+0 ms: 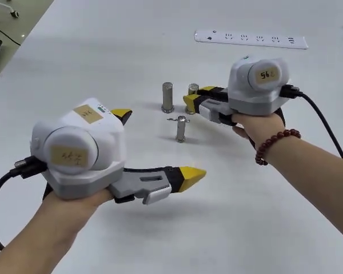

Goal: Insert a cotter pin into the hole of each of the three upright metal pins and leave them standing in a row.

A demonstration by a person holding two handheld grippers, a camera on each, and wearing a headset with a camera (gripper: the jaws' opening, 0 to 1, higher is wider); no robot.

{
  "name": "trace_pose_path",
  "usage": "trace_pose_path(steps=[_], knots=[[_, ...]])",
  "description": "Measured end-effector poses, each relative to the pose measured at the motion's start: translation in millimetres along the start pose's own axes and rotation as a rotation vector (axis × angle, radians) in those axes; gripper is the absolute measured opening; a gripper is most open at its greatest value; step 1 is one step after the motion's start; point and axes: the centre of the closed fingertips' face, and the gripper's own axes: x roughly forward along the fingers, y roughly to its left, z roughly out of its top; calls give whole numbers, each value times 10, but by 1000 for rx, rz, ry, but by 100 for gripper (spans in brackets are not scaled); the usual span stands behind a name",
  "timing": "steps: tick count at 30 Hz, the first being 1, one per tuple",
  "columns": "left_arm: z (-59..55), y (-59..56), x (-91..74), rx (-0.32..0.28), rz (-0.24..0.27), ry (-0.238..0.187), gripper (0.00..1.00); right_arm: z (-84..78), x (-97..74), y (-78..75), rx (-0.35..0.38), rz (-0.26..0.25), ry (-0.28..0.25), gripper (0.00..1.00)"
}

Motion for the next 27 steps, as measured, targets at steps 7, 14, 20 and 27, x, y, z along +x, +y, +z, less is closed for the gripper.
trace_pose_path(steps=[7,14,20,27], knots=[[-5,-8,5,-10,-12,1,99,6,-6,5,-28,-2,7,8],[16,-13,-21,-12,-10,-1,99,-11,-33,2,-64,-16,21,8],[72,-23,-49,-14,-8,-16,99,-47,-139,17,-76,-34,33,8],[101,-46,-85,-10,-8,-24,99,-107,-304,-13,-76,-55,45,8]])
